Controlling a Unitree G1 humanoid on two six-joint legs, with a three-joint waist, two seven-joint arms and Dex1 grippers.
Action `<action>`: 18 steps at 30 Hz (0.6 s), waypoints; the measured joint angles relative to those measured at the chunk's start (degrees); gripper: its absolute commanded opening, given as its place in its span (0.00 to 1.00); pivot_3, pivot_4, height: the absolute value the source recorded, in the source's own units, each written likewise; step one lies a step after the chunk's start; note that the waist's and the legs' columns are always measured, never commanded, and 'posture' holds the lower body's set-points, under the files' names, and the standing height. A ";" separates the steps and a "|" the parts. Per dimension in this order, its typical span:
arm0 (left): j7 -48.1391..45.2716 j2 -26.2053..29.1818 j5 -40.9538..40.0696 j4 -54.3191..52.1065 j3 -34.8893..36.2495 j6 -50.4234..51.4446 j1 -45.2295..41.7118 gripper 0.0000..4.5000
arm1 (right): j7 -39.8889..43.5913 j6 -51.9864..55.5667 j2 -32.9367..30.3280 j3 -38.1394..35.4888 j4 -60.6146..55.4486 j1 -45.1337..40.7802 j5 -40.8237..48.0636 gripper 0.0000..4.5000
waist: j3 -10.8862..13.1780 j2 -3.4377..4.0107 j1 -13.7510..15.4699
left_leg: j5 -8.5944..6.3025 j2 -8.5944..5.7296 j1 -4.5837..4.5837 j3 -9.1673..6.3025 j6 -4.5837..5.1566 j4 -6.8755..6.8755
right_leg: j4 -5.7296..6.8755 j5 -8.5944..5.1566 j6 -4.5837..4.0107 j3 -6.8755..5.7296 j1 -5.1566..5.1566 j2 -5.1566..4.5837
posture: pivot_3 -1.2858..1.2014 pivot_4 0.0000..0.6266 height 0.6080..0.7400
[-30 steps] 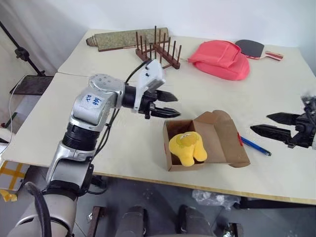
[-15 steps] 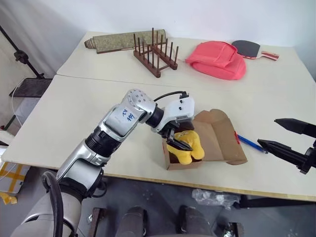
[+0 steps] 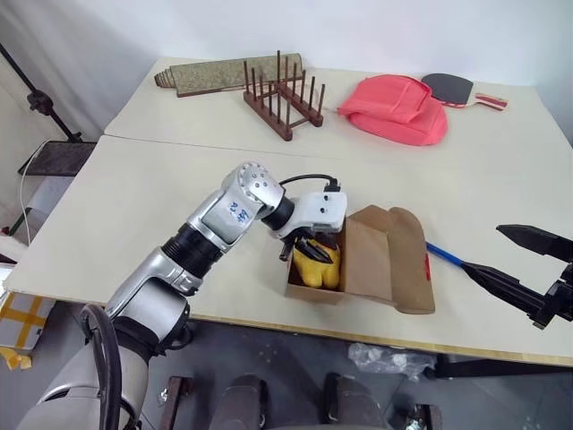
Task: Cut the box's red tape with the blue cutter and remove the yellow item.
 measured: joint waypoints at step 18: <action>-2.22 0.21 -4.06 -0.11 8.80 8.08 -4.58 0.00 | 0.15 -0.43 -1.81 0.28 1.70 -1.09 -0.12 1.00 | 0.00 -0.01 0.02 | 0.00 0.00 -0.03 0.00 0.01 0.00 | 0.01 0.00 0.00 -0.02 -0.01 0.00 | 0.52 0.24 1.00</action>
